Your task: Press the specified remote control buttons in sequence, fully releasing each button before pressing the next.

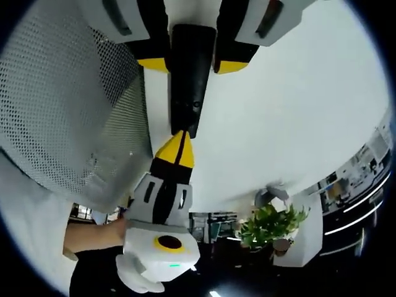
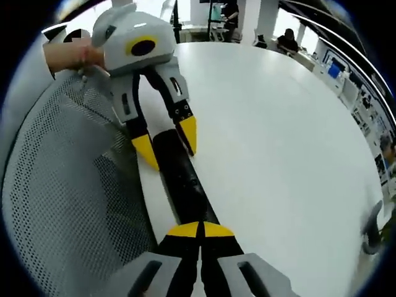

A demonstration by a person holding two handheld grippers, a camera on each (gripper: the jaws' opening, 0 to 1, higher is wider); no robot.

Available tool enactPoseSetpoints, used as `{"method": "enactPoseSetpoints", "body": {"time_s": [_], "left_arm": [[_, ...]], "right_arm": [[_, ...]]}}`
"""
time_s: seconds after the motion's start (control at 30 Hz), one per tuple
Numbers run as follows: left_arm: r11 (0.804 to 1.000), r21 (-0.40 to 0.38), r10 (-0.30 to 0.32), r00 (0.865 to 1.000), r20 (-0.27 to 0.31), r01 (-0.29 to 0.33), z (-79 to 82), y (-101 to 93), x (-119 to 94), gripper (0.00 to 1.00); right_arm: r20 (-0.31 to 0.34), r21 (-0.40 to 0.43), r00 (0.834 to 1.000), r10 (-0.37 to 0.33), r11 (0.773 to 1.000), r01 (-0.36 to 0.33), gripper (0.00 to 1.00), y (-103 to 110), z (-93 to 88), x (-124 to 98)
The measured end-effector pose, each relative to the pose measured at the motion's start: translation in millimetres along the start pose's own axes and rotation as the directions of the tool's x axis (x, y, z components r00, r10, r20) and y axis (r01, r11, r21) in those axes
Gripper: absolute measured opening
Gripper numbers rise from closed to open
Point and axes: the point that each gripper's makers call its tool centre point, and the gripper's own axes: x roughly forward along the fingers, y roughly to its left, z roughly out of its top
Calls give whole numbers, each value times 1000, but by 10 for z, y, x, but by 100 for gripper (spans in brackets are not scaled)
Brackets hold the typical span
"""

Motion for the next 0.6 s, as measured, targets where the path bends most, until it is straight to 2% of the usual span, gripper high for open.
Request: {"method": "enactPoseSetpoints", "body": {"time_s": [0.07,0.17,0.23,0.4,0.5,0.6], "left_arm": [[999,46,-6,1000,4,6,18,-34,28,26],[998,62,-20,1000,14,19,-6,-83,26,25],[995,87,-46,999,21,44,-32,-123,12,25],[994,90,-60,998,30,57,-73,-168,-5,24],[994,93,-63,997,36,60,-81,-167,-15,24],[994,91,-65,997,36,62,-84,-165,-17,25]], "right_arm": [[3,8,1000,4,1000,-4,0,44,12,2],[4,-15,1000,-17,1000,17,0,75,4,4],[15,9,1000,8,1000,-8,0,97,9,0],[58,4,997,48,999,-48,0,129,17,-27],[90,-34,995,39,999,-36,0,157,100,-52],[79,-62,995,56,997,-51,0,186,138,-2]]}}
